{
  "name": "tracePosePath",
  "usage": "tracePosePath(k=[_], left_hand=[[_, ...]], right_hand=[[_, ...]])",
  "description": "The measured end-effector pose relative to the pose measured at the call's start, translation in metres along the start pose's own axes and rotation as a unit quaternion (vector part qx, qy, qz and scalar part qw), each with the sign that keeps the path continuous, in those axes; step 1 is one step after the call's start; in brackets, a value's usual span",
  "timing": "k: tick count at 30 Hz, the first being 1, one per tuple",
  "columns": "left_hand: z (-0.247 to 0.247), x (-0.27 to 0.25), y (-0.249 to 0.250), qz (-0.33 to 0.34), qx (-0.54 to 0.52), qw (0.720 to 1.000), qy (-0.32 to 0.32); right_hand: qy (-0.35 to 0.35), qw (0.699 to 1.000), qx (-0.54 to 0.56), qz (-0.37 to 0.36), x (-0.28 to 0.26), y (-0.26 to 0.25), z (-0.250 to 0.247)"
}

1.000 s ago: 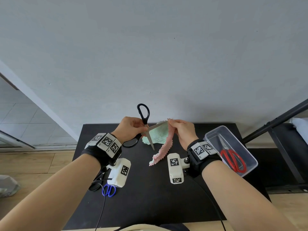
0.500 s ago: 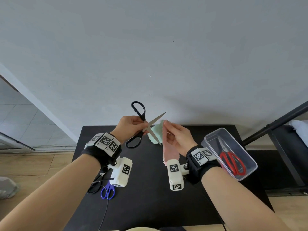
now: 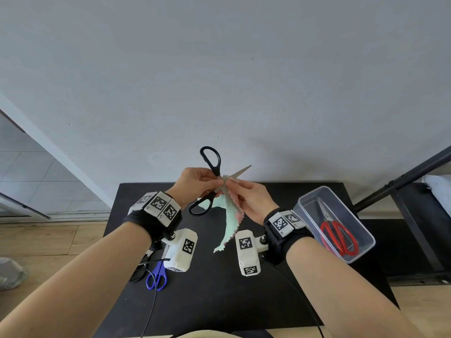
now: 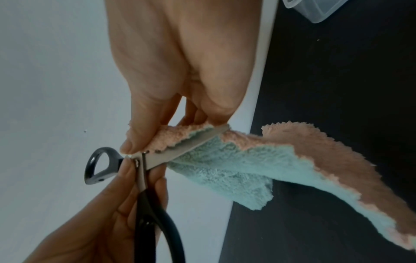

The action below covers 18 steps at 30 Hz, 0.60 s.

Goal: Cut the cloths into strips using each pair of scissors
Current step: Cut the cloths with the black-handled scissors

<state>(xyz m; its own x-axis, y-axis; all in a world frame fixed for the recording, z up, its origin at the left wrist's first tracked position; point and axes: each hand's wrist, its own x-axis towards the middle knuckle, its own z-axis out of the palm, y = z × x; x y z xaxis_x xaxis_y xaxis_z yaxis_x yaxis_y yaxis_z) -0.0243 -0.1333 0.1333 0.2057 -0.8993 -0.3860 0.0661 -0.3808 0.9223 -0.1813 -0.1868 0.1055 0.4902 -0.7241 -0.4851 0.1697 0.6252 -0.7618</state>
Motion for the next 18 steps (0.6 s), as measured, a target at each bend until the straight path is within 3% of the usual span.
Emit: tracePosePath(k=[7, 14, 18], left_hand=[[-0.002, 0.000, -0.001, 0.004, -0.019, 0.999, 0.032], [-0.001, 0.001, -0.001, 0.004, -0.013, 1.000, 0.023], [0.000, 0.001, -0.001, 0.007, -0.006, 1.000, 0.023]], right_hand=[[0.064, 0.998, -0.009, -0.004, 0.003, -0.005, -0.011], [-0.020, 0.999, 0.025, 0.028, 0.000, -0.002, -0.006], [-0.015, 1.000, -0.005, 0.017, -0.002, -0.003, -0.005]])
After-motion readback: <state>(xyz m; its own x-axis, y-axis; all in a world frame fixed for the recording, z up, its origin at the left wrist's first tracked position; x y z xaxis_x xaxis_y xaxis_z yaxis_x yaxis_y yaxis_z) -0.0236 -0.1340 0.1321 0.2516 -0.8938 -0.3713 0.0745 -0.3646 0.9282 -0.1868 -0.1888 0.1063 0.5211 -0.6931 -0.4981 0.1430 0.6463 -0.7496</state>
